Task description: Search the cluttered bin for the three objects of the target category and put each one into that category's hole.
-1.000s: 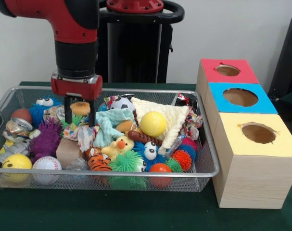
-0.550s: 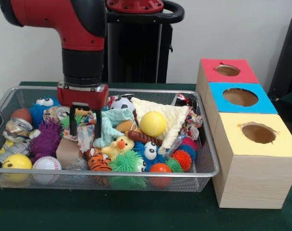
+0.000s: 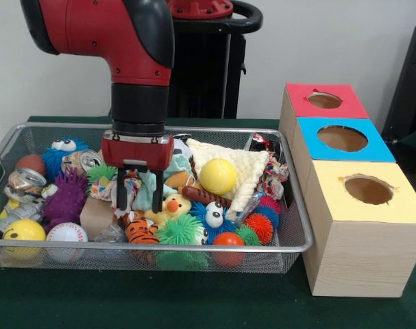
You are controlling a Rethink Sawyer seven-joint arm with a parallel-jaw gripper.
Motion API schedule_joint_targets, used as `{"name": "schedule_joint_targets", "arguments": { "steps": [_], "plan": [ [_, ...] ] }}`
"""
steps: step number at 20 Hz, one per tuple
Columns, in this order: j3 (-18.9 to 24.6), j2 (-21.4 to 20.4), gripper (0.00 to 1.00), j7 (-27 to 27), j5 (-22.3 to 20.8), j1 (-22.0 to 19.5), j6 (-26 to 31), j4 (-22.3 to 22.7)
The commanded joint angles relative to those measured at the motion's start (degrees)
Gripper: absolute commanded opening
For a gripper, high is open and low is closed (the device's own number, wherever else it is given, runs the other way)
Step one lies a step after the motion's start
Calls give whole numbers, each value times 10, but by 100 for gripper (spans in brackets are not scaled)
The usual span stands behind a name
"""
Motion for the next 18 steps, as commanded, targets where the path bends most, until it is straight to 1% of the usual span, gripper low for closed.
{"name": "schedule_joint_targets", "arguments": {
  "steps": [1, 5, 12, 14, 18],
  "plan": [
    [-23, 30, 100, 77, 3, -5, -32, -30],
    [-6, 31, 100, 68, 5, -26, -18, -36],
    [45, 43, 100, 37, -6, -80, 16, -55],
    [50, 43, 100, 35, -6, -85, 21, -56],
    [44, 42, 100, 44, 4, -80, 22, -57]
  ]
}}
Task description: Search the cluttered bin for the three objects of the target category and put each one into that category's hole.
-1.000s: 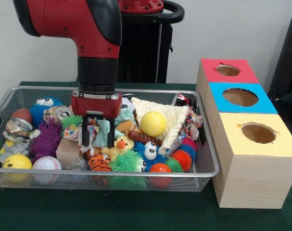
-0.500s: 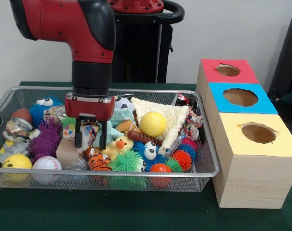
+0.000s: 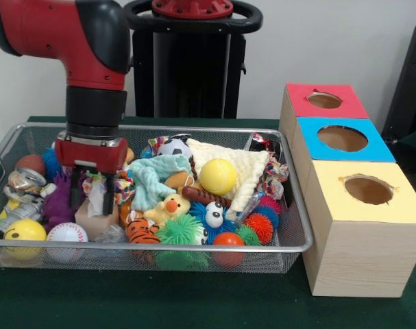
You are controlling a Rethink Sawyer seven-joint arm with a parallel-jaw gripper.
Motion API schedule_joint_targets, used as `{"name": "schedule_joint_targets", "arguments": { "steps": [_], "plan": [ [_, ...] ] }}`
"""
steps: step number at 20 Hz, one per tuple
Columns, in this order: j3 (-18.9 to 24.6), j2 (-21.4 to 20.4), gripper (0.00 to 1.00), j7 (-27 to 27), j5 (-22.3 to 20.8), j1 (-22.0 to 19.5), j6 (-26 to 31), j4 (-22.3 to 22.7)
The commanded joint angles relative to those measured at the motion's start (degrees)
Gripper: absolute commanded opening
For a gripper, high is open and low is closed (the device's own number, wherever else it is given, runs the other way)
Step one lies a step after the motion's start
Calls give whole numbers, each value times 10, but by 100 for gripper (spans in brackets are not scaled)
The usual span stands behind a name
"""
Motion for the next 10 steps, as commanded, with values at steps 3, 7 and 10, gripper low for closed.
{"name": "schedule_joint_targets", "arguments": {
  "steps": [3, 7, 10],
  "plan": [
    [22, 26, 100, 71, 24, 11, 13, -42],
    [0, 28, 100, 103, 54, 38, -9, -38],
    [-12, 29, 100, 114, 73, 57, -23, -33]
  ]
}}
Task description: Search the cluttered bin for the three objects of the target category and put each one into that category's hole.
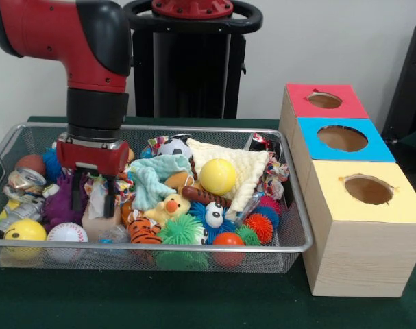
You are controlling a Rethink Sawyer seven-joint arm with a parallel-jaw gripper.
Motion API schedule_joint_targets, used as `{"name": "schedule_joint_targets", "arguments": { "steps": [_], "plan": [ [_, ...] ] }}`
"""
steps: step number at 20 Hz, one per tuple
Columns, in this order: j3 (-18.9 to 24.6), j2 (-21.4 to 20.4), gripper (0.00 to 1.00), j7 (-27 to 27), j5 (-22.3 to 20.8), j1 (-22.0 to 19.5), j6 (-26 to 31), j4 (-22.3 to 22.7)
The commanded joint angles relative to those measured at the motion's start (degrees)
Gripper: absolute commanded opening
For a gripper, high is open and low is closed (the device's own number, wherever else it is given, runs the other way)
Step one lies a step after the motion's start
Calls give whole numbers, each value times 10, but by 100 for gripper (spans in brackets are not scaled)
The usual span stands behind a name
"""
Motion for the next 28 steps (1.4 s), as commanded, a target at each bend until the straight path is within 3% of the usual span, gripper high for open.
{"name": "schedule_joint_targets", "arguments": {
  "steps": [1, 19, 28],
  "plan": [
    [-5, 24, 100, 115, 53, 43, -27, -28],
    [12, 15, 100, 92, 94, 23, 8, -29],
    [25, -4, 100, 69, 121, 17, 70, -50]
  ]
}}
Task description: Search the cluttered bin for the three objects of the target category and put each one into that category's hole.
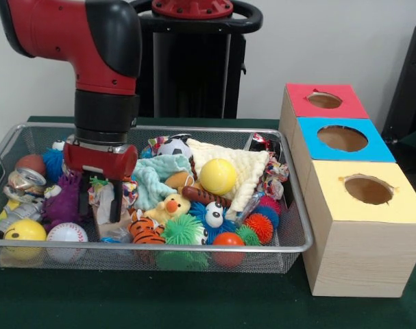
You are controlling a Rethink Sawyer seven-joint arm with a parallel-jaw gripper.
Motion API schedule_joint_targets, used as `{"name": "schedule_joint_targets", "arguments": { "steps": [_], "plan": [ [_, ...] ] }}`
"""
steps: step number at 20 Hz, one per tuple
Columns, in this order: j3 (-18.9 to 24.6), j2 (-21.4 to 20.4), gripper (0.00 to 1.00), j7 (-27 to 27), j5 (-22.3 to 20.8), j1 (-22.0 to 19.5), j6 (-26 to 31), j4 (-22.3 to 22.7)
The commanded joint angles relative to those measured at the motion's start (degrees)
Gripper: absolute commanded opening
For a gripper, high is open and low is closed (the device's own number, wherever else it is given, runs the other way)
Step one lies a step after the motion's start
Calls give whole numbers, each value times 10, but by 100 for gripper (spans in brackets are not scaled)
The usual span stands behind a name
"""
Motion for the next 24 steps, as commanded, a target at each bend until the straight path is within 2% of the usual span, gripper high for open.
{"name": "schedule_joint_targets", "arguments": {
  "steps": [1, 6, 17, 24],
  "plan": [
    [40, -5, 100, 66, 40, -8, 76, -53],
    [33, -5, 100, 63, 57, 5, 100, -68],
    [26, 10, 100, 70, 80, 31, 100, -82],
    [18, 12, 100, 60, 90, 50, 138, -100]
  ]
}}
